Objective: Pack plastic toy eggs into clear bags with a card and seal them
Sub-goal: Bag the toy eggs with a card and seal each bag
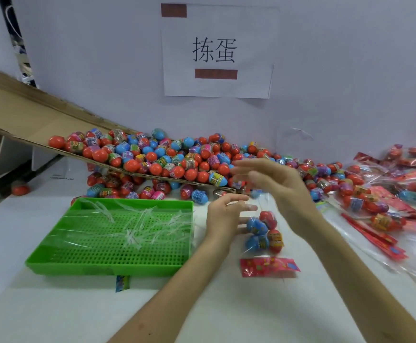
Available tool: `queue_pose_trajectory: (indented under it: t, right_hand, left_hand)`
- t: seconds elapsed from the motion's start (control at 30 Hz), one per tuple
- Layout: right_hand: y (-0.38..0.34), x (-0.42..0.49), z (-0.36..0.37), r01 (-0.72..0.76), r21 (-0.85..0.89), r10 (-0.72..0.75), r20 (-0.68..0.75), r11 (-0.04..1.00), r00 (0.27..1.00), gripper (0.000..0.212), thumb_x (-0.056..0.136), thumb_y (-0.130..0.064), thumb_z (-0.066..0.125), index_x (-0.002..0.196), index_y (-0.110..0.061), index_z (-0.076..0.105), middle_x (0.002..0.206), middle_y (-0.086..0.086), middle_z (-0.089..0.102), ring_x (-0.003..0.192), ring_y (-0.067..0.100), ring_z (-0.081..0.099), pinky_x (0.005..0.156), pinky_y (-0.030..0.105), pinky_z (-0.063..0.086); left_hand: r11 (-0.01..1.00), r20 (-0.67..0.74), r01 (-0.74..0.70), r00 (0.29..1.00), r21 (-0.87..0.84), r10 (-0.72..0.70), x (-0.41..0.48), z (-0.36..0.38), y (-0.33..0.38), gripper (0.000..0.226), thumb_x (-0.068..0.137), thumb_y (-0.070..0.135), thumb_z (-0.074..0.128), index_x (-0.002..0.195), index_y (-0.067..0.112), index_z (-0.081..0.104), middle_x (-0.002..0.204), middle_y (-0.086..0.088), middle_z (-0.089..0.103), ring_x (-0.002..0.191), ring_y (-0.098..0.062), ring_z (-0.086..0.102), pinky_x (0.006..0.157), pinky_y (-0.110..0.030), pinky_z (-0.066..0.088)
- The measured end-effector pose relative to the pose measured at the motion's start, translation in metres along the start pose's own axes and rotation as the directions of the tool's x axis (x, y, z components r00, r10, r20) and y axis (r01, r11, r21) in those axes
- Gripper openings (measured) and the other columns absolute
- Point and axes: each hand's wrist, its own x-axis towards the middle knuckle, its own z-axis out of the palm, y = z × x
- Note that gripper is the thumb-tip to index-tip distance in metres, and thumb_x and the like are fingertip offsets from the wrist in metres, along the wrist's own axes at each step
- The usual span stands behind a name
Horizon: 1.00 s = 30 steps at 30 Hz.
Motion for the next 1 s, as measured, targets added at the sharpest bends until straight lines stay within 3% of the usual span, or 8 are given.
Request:
queue_pose_trajectory:
  t: [0.13, 0.27, 0.33, 0.43, 0.6, 0.77, 0.9, 1.0]
  right_hand:
    - [0.039, -0.005, -0.042, -0.2, -0.036, 0.158, -0.486, 0.979, 0.859, 0.02, 0.1, -0.017, 0.063, 0.118, -0.022, 0.07, 0.11, -0.007, 0.073, 0.104, 0.01, 0.069, 0.088, 0.031, 0.057]
    - [0.061, -0.012, -0.059, -0.497, 0.099, 0.504, -0.262, 0.862, 0.823, 0.059, 0.078, -0.058, 0.073, 0.124, -0.024, 0.062, 0.11, 0.0, 0.075, 0.095, 0.017, 0.074, 0.082, 0.035, 0.056]
    - [0.064, -0.011, -0.063, -0.547, 0.097, 0.555, -0.129, 0.832, 0.822, 0.058, 0.072, -0.062, 0.072, 0.117, -0.026, 0.066, 0.103, -0.002, 0.078, 0.09, 0.016, 0.076, 0.08, 0.035, 0.056]
    - [0.065, -0.012, -0.056, -0.518, 0.066, 0.522, -0.084, 0.853, 0.849, 0.036, 0.087, -0.05, 0.071, 0.112, -0.024, 0.071, 0.101, -0.003, 0.078, 0.091, 0.016, 0.076, 0.08, 0.032, 0.057]
    - [0.068, -0.014, -0.046, -0.464, 0.042, 0.464, -0.181, 0.885, 0.867, 0.003, 0.093, -0.02, 0.074, 0.093, -0.017, 0.074, 0.086, -0.001, 0.078, 0.081, 0.015, 0.076, 0.072, 0.029, 0.056]
    - [0.06, -0.014, -0.044, -0.426, 0.144, 0.448, -0.201, 0.893, 0.871, 0.006, 0.097, -0.012, 0.068, 0.091, -0.011, 0.068, 0.084, 0.001, 0.076, 0.082, 0.018, 0.072, 0.072, 0.032, 0.058]
    - [0.052, -0.013, -0.028, -0.437, 0.312, 0.492, -0.123, 0.844, 0.862, 0.02, 0.094, -0.028, 0.071, 0.102, -0.012, 0.063, 0.101, 0.007, 0.076, 0.083, 0.02, 0.07, 0.066, 0.027, 0.057]
    - [0.051, -0.014, -0.017, -0.45, 0.263, 0.497, -0.149, 0.853, 0.855, 0.021, 0.092, -0.023, 0.074, 0.109, -0.013, 0.067, 0.092, 0.007, 0.077, 0.077, 0.02, 0.072, 0.066, 0.031, 0.06]
  left_hand:
    - [0.999, -0.017, -0.03, 0.999, -0.039, 0.029, 0.002, 0.003, -0.001, 0.018, 0.101, 0.01, 0.059, 0.108, 0.019, 0.072, 0.088, 0.0, 0.08, 0.069, -0.014, 0.075, 0.053, -0.022, 0.055]
    - [0.99, -0.059, -0.074, 0.996, -0.118, 0.067, 0.003, 0.001, 0.002, 0.017, 0.106, 0.015, 0.055, 0.118, 0.02, 0.068, 0.096, 0.001, 0.081, 0.077, -0.014, 0.077, 0.059, -0.021, 0.057]
    - [0.985, -0.077, -0.093, 0.994, -0.146, 0.082, 0.003, 0.001, 0.005, 0.017, 0.107, 0.016, 0.055, 0.118, 0.018, 0.067, 0.099, 0.0, 0.081, 0.081, -0.015, 0.077, 0.062, -0.022, 0.059]
    - [0.983, -0.09, -0.112, 0.991, -0.146, 0.099, 0.005, 0.001, 0.006, 0.018, 0.106, 0.015, 0.055, 0.115, 0.01, 0.07, 0.101, -0.005, 0.08, 0.084, -0.017, 0.076, 0.064, -0.022, 0.06]
    - [0.98, -0.109, -0.132, 0.987, -0.148, 0.116, 0.003, 0.002, 0.008, 0.018, 0.107, 0.014, 0.053, 0.109, 0.01, 0.071, 0.097, -0.005, 0.081, 0.084, -0.016, 0.077, 0.062, -0.02, 0.058]
    - [0.967, -0.143, -0.185, 0.977, -0.176, 0.161, 0.005, 0.002, 0.008, 0.018, 0.108, 0.016, 0.051, 0.105, 0.015, 0.069, 0.095, -0.002, 0.081, 0.079, -0.011, 0.077, 0.058, -0.021, 0.057]
    - [0.965, -0.178, -0.208, 0.968, -0.161, 0.179, 0.006, 0.002, 0.005, 0.016, 0.106, 0.017, 0.056, 0.101, 0.018, 0.071, 0.074, 0.01, 0.073, 0.066, -0.004, 0.07, 0.056, -0.021, 0.056]
    - [0.962, -0.209, -0.218, 0.961, -0.164, 0.182, 0.008, 0.0, 0.004, 0.015, 0.104, 0.018, 0.06, 0.1, 0.02, 0.074, 0.084, 0.004, 0.077, 0.073, -0.006, 0.071, 0.06, -0.021, 0.057]
